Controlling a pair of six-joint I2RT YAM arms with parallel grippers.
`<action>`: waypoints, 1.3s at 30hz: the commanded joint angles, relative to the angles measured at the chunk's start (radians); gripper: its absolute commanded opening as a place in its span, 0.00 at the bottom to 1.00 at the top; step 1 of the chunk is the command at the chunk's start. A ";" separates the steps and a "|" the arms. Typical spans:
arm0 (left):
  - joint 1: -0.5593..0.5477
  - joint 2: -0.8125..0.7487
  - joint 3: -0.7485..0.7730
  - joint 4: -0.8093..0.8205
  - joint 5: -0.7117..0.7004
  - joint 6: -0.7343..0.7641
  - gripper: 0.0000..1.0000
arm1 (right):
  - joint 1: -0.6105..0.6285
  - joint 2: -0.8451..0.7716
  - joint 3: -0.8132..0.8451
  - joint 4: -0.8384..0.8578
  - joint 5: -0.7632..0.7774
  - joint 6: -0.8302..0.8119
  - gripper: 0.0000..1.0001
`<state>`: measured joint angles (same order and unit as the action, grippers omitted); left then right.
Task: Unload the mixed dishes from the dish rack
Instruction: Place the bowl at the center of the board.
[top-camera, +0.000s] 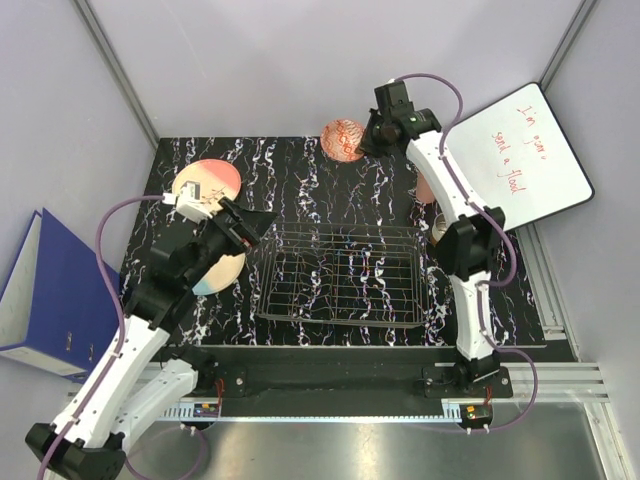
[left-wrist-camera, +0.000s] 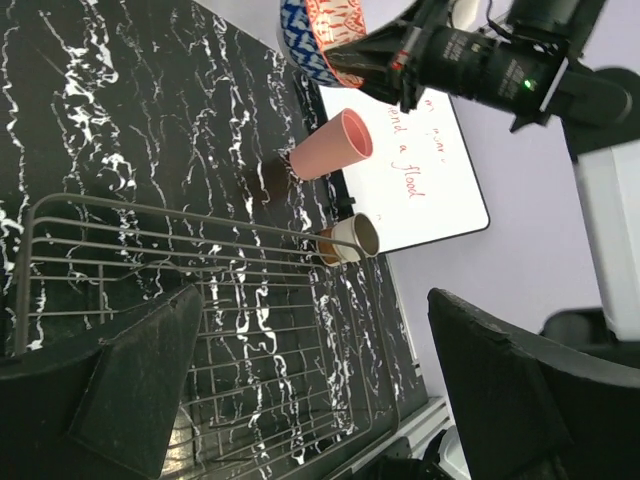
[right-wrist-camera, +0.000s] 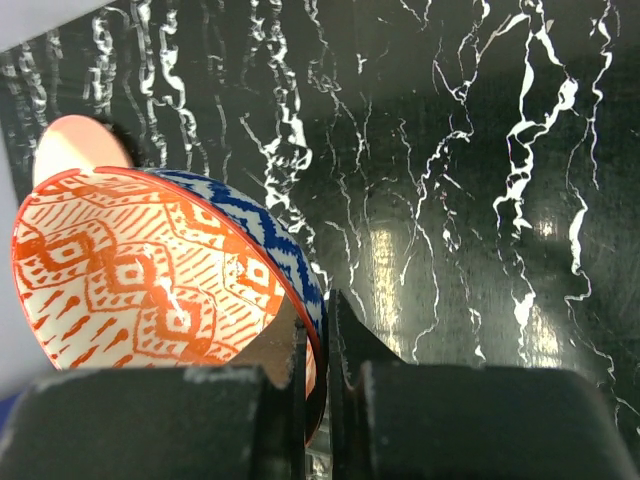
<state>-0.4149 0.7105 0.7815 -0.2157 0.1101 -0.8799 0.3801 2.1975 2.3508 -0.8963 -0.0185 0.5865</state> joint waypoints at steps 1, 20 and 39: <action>0.005 0.009 -0.027 -0.010 -0.004 0.035 0.99 | 0.000 0.105 0.169 -0.052 0.008 -0.007 0.00; 0.005 0.058 -0.097 0.010 0.042 0.025 0.99 | -0.001 0.344 0.107 -0.009 -0.001 -0.014 0.00; 0.005 0.083 -0.114 0.021 0.056 0.024 0.99 | -0.004 0.328 0.012 0.019 -0.014 -0.034 0.36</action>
<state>-0.4129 0.7879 0.6758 -0.2493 0.1387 -0.8677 0.3771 2.5732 2.3852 -0.9020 -0.0280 0.5686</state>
